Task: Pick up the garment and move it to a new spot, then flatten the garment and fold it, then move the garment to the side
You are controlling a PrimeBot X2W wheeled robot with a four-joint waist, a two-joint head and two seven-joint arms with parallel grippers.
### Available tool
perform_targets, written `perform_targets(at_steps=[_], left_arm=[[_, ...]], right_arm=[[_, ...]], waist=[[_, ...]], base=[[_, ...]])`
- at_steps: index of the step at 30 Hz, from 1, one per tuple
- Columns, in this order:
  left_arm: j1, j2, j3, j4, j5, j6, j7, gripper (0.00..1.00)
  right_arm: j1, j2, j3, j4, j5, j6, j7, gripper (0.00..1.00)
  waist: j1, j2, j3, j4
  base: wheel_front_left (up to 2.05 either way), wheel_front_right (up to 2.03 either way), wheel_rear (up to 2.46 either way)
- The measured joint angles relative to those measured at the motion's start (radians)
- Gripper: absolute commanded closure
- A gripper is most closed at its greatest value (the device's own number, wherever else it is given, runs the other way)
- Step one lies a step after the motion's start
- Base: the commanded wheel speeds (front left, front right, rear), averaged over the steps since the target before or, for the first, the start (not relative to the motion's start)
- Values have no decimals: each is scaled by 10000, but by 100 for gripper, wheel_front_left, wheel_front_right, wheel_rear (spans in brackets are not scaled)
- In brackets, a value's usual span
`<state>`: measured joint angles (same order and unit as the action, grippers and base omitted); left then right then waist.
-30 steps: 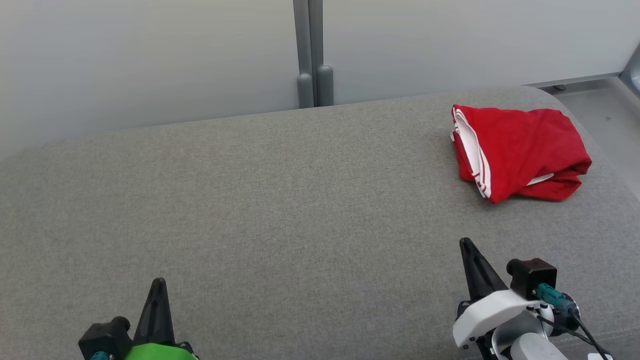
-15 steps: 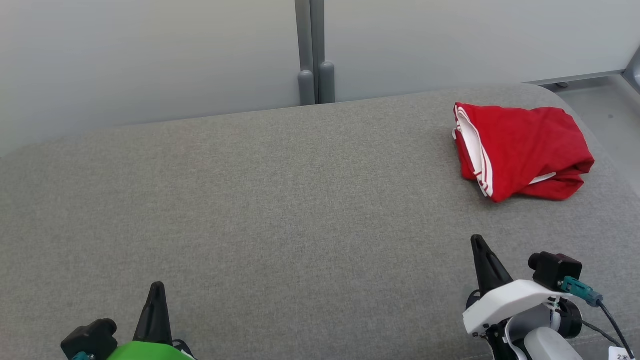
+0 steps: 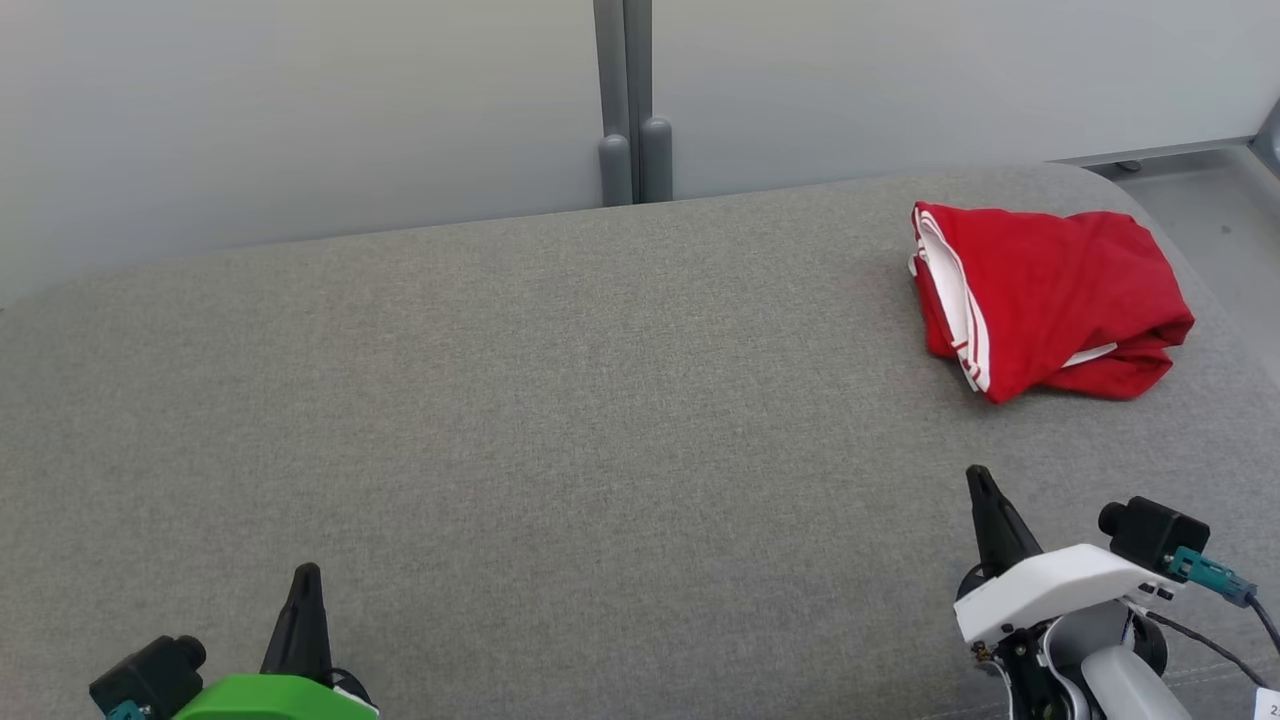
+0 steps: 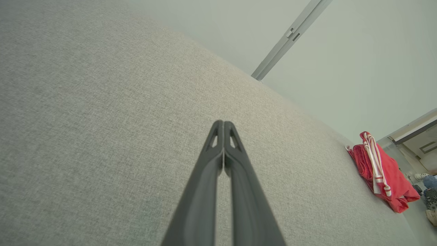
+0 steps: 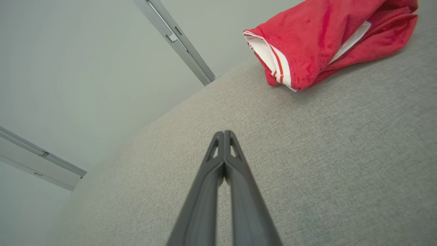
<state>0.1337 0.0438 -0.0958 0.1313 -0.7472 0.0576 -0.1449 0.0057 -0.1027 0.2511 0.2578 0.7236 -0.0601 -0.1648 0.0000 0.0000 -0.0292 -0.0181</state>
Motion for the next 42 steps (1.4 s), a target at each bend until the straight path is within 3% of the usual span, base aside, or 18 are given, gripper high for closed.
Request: perform_targets(at_steps=[42], left_arm=[[-1040,54,788,819,-5216,-989,1358,100]], right_arm=[[-262,125,-1990,44,5448,1039,1413,100]], waist=[[0,0,194,107]], base=[[0,0,0]])
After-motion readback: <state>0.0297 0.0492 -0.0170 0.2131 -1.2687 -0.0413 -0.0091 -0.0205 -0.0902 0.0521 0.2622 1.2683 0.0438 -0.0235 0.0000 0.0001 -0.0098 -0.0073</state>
